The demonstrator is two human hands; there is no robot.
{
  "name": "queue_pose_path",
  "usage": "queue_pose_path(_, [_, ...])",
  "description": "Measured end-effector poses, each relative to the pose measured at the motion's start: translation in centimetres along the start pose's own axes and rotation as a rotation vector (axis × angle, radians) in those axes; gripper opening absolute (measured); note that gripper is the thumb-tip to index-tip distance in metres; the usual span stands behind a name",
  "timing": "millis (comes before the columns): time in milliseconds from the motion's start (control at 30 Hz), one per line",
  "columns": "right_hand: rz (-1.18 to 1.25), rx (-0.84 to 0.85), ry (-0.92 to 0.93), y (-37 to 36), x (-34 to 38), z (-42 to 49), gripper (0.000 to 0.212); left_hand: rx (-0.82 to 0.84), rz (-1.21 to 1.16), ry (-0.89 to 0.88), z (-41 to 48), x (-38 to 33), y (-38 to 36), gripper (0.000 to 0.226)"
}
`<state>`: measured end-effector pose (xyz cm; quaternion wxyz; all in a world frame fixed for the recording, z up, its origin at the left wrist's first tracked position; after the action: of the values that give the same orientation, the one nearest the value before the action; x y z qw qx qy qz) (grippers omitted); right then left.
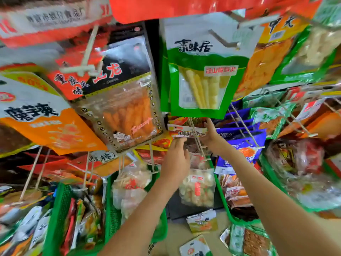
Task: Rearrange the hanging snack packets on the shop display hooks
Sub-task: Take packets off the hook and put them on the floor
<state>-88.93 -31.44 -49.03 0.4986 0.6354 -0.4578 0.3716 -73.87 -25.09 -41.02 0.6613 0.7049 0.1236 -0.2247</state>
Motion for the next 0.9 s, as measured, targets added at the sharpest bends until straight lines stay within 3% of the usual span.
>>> queue_pose_path(67, [-0.07, 0.029, 0.014, -0.5, -1.0, 1.6, 0.076, 0.001, 0.013, -0.015, 0.1, 0.5, -0.7, 0.04])
queue_pose_path(167, [-0.34, -0.042, 0.017, -0.5, -0.8, 1.8, 0.031, -0.019, 0.041, -0.037, -0.4, 1.0, -1.3, 0.04])
queue_pose_path(267, [-0.337, -0.041, 0.027, -0.9, -1.1, -0.1, 0.018, -0.062, 0.089, -0.055, -1.3, 1.1, -1.9, 0.042])
queue_pose_path(433, [-0.27, -0.079, 0.058, -0.1, -1.7, -5.6, 0.009, -0.124, 0.265, -0.156, -2.3, 0.3, -2.8, 0.059])
queue_pose_path(633, [-0.2, -0.085, 0.106, -0.6, -0.7, -10.2, 0.047, -0.043, 0.472, -0.309, -4.1, -0.1, -5.5, 0.049])
queue_pose_path(800, [-0.197, 0.045, 0.04, -3.3, -3.3, -12.5, 0.022, 0.151, 0.389, -0.269, -6.4, 1.7, -7.2, 0.018])
queue_pose_path(900, [-0.114, 0.116, 0.021, -5.2, -2.6, -12.6, 0.009, 0.246, 0.256, -0.118, -8.3, 4.4, -6.9, 0.022])
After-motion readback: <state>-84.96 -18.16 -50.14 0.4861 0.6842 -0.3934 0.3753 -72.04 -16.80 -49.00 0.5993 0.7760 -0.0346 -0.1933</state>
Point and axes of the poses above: each hand's wrist, its own z-axis towards the middle knuckle, its own y-axis out of the back of the hand, x = y × z, the point moved 7 cm from there along z, towards the middle knuckle, and after that the axes turned 9 degrees about z, right-handed, at the moved point
